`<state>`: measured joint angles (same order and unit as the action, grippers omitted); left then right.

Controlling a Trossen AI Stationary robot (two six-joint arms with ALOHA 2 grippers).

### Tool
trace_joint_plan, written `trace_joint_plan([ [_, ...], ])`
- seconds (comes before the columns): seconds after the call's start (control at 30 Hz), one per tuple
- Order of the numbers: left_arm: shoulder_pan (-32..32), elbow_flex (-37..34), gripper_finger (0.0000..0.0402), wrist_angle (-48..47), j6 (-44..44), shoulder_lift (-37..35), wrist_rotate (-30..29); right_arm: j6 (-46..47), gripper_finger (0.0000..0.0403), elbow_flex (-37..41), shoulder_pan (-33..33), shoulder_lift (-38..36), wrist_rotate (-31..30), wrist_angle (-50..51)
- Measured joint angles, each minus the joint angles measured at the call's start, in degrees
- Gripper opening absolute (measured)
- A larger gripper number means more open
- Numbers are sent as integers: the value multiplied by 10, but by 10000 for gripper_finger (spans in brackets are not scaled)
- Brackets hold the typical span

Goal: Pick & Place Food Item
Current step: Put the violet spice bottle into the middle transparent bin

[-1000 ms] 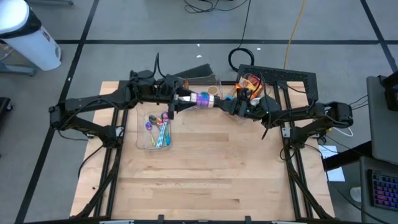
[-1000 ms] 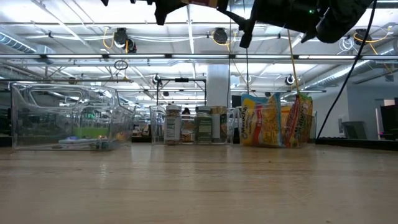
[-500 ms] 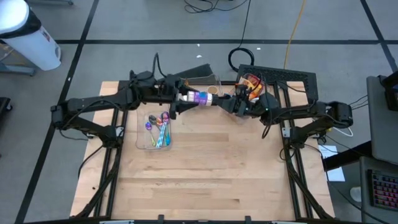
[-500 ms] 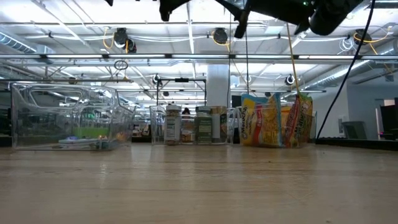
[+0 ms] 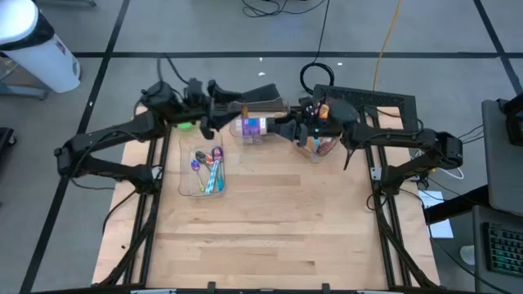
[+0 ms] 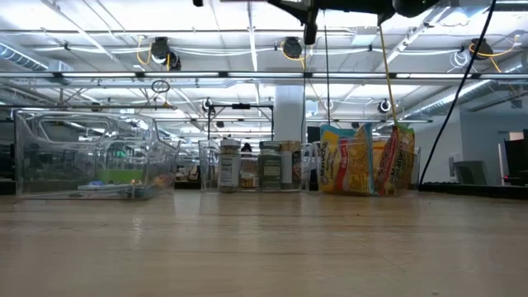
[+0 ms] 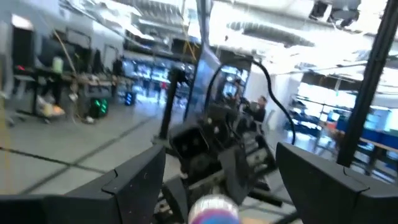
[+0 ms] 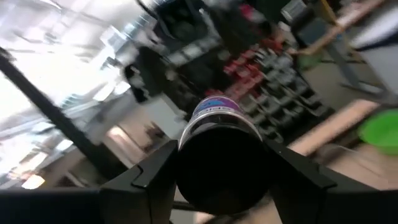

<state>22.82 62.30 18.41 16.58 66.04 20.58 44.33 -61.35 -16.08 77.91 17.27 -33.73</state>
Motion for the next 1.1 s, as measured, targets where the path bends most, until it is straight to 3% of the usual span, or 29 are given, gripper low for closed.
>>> trace_joint_plan([
  [0.47,109,0,301,-40,12,-100,25,-188,197,-207,-101,25,25,397],
  [0.67,122,0,307,-61,20,-99,52,-253,197,-308,-143,95,26,507],
  [1.1,124,0,305,-102,16,-97,67,-378,197,-549,-162,295,24,710],
])
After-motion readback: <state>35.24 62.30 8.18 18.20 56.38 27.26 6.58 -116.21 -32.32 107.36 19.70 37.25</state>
